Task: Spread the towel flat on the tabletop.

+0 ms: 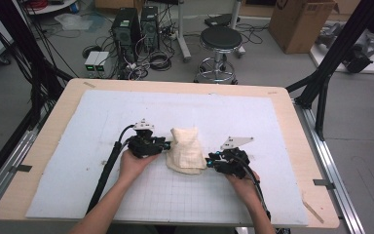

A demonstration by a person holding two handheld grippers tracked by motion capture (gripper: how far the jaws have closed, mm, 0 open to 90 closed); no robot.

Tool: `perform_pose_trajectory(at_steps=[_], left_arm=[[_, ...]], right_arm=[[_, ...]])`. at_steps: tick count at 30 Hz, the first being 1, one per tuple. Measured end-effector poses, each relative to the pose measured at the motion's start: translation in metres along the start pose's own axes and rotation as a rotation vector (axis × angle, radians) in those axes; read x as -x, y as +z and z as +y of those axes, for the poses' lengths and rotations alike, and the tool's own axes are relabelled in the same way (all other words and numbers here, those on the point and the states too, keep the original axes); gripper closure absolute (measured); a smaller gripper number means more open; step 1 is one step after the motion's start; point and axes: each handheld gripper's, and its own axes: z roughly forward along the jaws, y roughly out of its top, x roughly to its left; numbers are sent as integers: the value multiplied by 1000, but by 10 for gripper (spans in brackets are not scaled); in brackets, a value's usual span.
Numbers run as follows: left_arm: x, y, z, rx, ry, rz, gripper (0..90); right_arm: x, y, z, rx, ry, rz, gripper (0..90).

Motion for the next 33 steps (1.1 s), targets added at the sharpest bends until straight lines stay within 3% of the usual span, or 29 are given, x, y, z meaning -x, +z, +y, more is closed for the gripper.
perform_pose_trajectory(at_steps=[2, 5, 9, 11, 19, 23, 33], left_arm=[[2, 7, 1, -33, 20, 3, 637], [3, 15, -3, -66, 19, 13, 695], [5, 15, -4, -55, 41, 24, 811], [6, 13, -3, -49, 58, 45, 842], [8, -13, 5, -12, 88, 70, 849], [10, -28, 5, 14, 83, 72, 848], [11, -49, -19, -15, 53, 63, 847]], right_arm=[[0, 1, 0, 0, 0, 5, 670], [-2, 8, -1, -44, -17, -10, 681], [-3, 12, -1, -68, -43, -40, 871], [-1, 13, -1, -66, -40, -24, 892], [-1, 0, 1, -25, -19, -21, 896], [-2, -8, 1, 5, -13, -20, 896], [-8, -26, 2, 21, -36, -45, 895]])
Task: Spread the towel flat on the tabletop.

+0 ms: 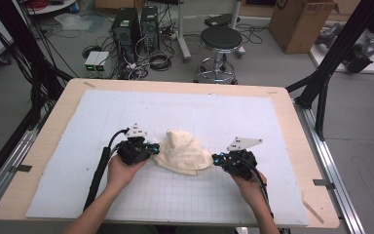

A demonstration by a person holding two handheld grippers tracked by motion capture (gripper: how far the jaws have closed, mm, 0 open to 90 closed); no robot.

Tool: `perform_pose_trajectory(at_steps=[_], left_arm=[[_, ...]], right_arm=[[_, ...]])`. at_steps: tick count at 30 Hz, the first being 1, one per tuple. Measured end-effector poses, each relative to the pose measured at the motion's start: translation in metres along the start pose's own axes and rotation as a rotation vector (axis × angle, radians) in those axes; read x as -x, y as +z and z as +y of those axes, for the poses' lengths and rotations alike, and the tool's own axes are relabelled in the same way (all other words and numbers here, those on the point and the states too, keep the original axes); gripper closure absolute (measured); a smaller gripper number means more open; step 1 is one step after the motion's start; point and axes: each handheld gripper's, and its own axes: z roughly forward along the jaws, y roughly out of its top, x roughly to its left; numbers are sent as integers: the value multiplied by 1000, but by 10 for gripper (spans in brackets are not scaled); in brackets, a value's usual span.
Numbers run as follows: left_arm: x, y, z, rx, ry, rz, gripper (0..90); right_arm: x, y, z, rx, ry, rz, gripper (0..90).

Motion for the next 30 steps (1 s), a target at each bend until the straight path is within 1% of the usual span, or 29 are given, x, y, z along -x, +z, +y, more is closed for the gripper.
perform_pose_trajectory(at_steps=[1, 2, 4, 5, 6, 8, 10, 11, 12, 13, 14, 15, 16, 17, 19, 20, 21, 22, 23, 25, 27, 28, 30], left_arm=[[2, -2, -3, -8, -1, -4, 847], [5, -4, -6, -22, 11, -5, 845], [10, -10, -14, -28, 14, -31, 841], [12, -12, -18, -39, 19, -42, 836], [14, -14, -21, -49, 26, -53, 824], [15, -18, -26, -61, 30, -69, 758], [14, -21, -28, -62, 45, -61, 716], [12, -21, -28, -62, 52, -48, 690], [10, -21, -28, -56, 43, -35, 671], [6, -21, -27, -42, 24, -31, 659], [3, -21, -26, -28, 10, -29, 657], [0, -19, -25, -14, -7, -22, 652], [-2, -18, -24, -10, -15, -16, 645], [-3, -15, -24, -7, -22, -15, 641], [-6, -9, -22, -20, -30, -13, 631], [-7, -6, -22, -28, -40, -19, 620], [-7, -3, -23, -34, -40, -26, 622], [-6, 0, -23, -54, -26, -20, 632], [-5, 2, -23, -66, -12, -14, 639], [-4, 5, -23, -74, 3, 3, 672], [-4, 5, -23, -77, 3, 2, 682], [-5, 5, -23, -78, 2, 5, 684], [-4, 5, -23, -81, 14, 17, 706]], right_arm=[[-1, -1, 0, -1, -10, 0, 895], [-3, -2, -1, -8, -10, 2, 895], [-6, -4, -2, -20, -27, 2, 895], [-9, -5, -3, -26, -26, 5, 895], [-10, -7, -4, -25, -38, 6, 895], [-13, -9, -7, -30, -43, 23, 895], [-16, -9, -11, -62, -50, 27, 894], [-16, -9, -13, -72, -60, 26, 893], [-16, -9, -15, -80, -60, 31, 892], [-15, -10, -17, -82, -57, 28, 889], [-14, -11, -19, -73, -48, 35, 860], [-14, -11, -20, -60, -37, 37, 798], [-12, -11, -20, -52, -34, 35, 771], [-13, -11, -19, -44, -28, 48, 733], [-13, -10, -17, -26, -33, 56, 677], [-14, -9, -17, -28, -26, 59, 655], [-14, -7, -16, -34, -28, 69, 651], [-15, -4, -16, -46, -34, 68, 643], [-15, 0, -17, -63, -37, 65, 642], [-16, 7, -18, -95, -51, 54, 649], [-17, 12, -19, -129, -66, 37, 699], [-17, 14, -20, -132, -71, 30, 721], [-19, 16, -19, -130, -71, 26, 784]])
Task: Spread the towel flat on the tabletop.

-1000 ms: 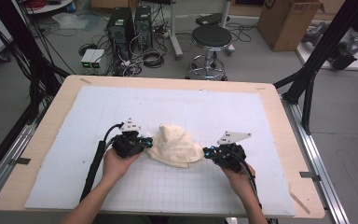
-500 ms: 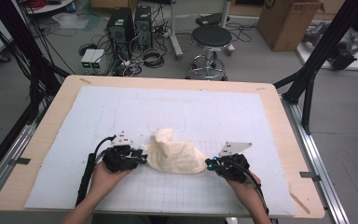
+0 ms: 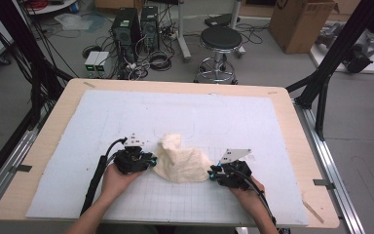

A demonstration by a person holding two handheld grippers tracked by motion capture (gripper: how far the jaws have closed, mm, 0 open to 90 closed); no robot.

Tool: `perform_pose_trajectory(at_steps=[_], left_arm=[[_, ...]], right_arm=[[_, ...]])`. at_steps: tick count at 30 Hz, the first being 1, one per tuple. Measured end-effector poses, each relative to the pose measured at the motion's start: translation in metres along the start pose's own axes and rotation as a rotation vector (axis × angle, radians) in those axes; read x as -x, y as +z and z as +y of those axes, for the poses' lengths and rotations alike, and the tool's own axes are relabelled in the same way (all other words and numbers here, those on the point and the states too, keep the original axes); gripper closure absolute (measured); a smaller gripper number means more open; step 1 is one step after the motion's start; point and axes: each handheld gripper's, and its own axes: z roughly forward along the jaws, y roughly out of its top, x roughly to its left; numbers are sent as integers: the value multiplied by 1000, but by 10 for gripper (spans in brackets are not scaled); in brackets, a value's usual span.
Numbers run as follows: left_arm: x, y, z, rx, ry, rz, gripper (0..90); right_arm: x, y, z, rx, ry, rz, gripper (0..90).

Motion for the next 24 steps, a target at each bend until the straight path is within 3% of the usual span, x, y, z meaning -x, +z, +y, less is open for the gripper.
perform_pose_trajectory(at_steps=[3, 7, 10, 19, 24], left_arm=[[1, 1, 0, 5, -2, -8, 772], [-1, 2, -1, 9, -9, -27, 854], [0, -1, -1, 17, 15, -3, 881], [5, -26, -2, 60, 42, -4, 889], [8, -44, -9, 90, 22, -18, 889]], right_arm=[[1, 2, 0, 1, 13, 28, 855], [2, 3, 0, 4, 25, 43, 883], [4, 2, 0, 8, 35, 56, 887], [0, -17, 2, 80, 33, 54, 887], [-7, -30, 5, 118, 9, 50, 887]])
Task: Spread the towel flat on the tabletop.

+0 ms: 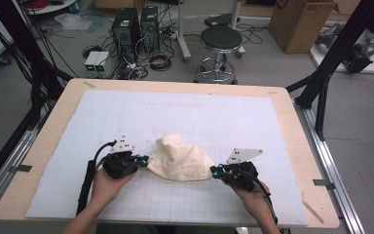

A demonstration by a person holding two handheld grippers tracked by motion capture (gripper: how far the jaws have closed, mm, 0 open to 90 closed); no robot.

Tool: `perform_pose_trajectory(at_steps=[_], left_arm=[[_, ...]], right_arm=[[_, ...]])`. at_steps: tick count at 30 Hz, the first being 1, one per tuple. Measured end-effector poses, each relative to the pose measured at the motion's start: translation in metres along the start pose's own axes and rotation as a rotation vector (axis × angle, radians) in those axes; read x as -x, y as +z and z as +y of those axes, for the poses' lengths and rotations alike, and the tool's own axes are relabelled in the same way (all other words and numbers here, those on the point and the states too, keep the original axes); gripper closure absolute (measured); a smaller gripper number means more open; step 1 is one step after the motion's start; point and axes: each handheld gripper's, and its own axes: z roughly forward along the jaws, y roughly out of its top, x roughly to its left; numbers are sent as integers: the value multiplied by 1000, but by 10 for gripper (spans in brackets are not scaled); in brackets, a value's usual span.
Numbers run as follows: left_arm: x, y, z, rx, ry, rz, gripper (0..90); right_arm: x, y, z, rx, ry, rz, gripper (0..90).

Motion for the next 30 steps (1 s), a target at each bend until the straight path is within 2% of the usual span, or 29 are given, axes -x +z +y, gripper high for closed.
perform_pose_trajectory(at_steps=[5, 10, 13, 15, 19, 21, 23, 25, 30], left_arm=[[7, -20, -9, 38, -16, -14, 890], [19, -40, -24, 26, 25, -11, 890], [27, -50, -36, 22, 36, -10, 890], [34, -54, -44, 16, 40, -16, 889], [45, -57, -55, -9, 74, -22, 889], [48, -57, -60, -17, 73, -39, 887], [48, -57, -61, -19, 71, -61, 840], [46, -58, -58, 0, 54, -79, 760], [35, -56, -40, 46, 16, -88, 669]], right_arm=[[-13, -7, 1, 10, -26, 13, 886], [-30, -15, -1, 13, -48, 25, 886], [-40, -17, -6, 1, -63, 40, 886], [-47, -18, -11, -14, -67, 55, 886], [-59, -16, -22, -41, -69, 79, 886], [-63, -14, -27, -59, -61, 92, 884], [-64, -12, -30, -71, -62, 100, 846], [-63, -14, -28, -58, -50, 114, 782], [-53, -20, -10, 9, -43, 92, 697]])
